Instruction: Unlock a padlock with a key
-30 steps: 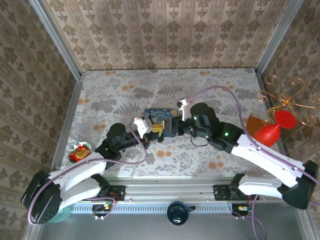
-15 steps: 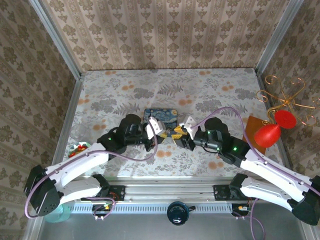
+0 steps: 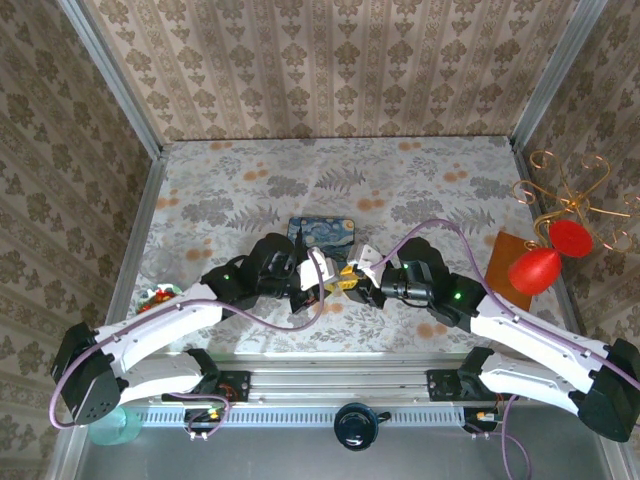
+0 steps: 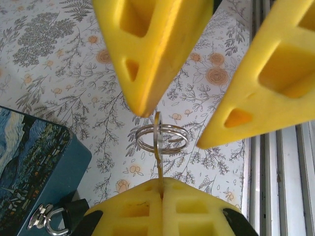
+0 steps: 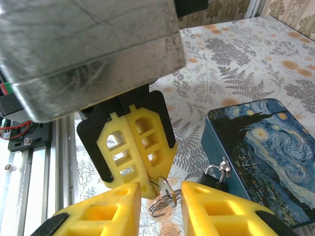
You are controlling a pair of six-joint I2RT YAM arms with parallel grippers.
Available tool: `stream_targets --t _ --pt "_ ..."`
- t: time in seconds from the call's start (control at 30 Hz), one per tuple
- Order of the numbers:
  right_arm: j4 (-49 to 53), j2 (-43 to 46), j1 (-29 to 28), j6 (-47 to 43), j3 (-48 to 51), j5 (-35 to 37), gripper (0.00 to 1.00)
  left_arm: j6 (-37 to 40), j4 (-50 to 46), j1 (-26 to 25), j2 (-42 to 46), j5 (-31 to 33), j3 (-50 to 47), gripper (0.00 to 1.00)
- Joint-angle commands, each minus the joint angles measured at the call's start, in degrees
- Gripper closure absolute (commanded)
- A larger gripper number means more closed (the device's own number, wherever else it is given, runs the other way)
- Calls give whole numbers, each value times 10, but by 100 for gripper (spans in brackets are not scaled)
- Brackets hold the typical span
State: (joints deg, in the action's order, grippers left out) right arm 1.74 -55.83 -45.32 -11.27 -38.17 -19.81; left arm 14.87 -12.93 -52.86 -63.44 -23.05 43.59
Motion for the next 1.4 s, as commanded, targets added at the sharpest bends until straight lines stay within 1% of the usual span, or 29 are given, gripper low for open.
stream_targets --t 0.0,0.37,0.43,0.57,0.7,0.73,0.8,0.9,0.93,1.0,1.07,1.13,1.2,1.27,1.37 --pt "5 -6 -4 -17 -3 -1 71 20 -18 -4 -1 -1 16 100" --pt "21 -20 -4 -21 -10 -3 75 26 -22 -10 3 -7 14 100" --pt "23 -20 -4 -20 -12 -5 80 27 -23 -9 2 -8 14 100" --pt "27 -21 -4 -21 -14 -6 86 28 -28 -10 2 -7 16 100" --pt "29 -22 -4 -19 -15 -13 95 28 -30 -11 0 -7 16 100" --pt "31 -22 -4 -19 -16 -14 96 28 -30 -10 0 -6 16 100" --pt "33 -21 -4 -16 -17 -14 100 29 -32 -10 0 -3 16 100" --pt "31 -20 -3 -5 -17 -6 100 23 -27 -10 5 14 12 100" --pt "29 -19 -2 2 -17 -4 100 19 -22 -9 9 22 9 97" --pt "19 -17 3 27 -16 12 100 -3 0 -2 27 43 -4 84" --pt "5 -9 11 60 -10 32 100 -40 38 15 55 68 -25 75" --pt "-20 3 20 105 2 58 100 -89 87 38 92 85 -60 68" --pt "-61 15 26 158 22 85 100 -166 132 68 130 99 -94 61" --pt "-91 21 25 214 37 114 100 -248 147 95 148 117 -114 57" --pt "-114 17 24 292 51 153 100 -347 124 121 135 145 -123 60"
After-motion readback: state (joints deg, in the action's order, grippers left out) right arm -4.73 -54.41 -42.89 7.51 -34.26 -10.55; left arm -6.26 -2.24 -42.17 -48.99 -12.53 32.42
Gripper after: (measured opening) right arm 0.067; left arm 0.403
